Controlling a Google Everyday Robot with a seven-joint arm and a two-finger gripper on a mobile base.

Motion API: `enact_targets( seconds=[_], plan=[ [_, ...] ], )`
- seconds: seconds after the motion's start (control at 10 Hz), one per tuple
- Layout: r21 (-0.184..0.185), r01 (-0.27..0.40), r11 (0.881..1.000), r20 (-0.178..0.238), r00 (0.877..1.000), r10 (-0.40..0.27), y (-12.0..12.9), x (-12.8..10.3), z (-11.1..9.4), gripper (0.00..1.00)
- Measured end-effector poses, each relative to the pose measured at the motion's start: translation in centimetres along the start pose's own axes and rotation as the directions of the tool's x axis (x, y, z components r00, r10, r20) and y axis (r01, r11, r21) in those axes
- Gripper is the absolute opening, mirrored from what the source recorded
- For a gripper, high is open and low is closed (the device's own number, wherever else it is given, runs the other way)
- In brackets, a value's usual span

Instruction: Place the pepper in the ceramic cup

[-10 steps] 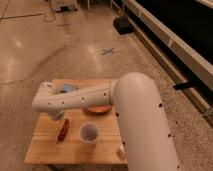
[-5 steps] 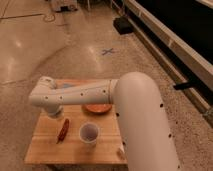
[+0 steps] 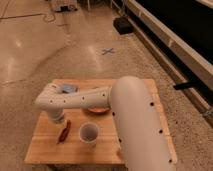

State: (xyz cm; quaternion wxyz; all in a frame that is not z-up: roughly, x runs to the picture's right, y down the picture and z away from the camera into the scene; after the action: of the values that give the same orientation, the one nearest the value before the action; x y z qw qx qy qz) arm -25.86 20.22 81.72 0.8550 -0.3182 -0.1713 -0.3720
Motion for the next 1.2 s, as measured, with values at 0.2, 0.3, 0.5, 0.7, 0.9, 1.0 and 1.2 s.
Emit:
enact_targets(
  seconds=[0.2, 0.3, 0.5, 0.7, 0.9, 1.0, 1.2],
  plan=[
    [-0.006, 0.001, 1.000, 0.007, 1.000, -0.001, 0.4, 0.6, -0.2, 0.80],
    [-0.005, 0.003, 1.000, 0.009, 1.000, -0.003, 0.6, 0.7, -0.4, 0.80],
    [0.003, 0.014, 1.000, 0.010, 1.000, -0.014, 0.4, 0.6, -1.1, 0.80],
    [-0.003, 0.021, 1.000, -0.001, 1.000, -0.021, 0.7, 0.9, -1.7, 0.80],
    [-0.027, 0.030, 0.999, -0.016, 0.999, -0.030, 1.6, 1.4, -2.0, 0.80],
    [-0.037, 0.030, 0.999, -0.024, 0.999, -0.031, 2.2, 1.9, -2.1, 0.80],
    [-0.051, 0.027, 0.998, -0.036, 0.999, -0.029, 3.4, 2.7, -2.1, 0.80]
  ],
)
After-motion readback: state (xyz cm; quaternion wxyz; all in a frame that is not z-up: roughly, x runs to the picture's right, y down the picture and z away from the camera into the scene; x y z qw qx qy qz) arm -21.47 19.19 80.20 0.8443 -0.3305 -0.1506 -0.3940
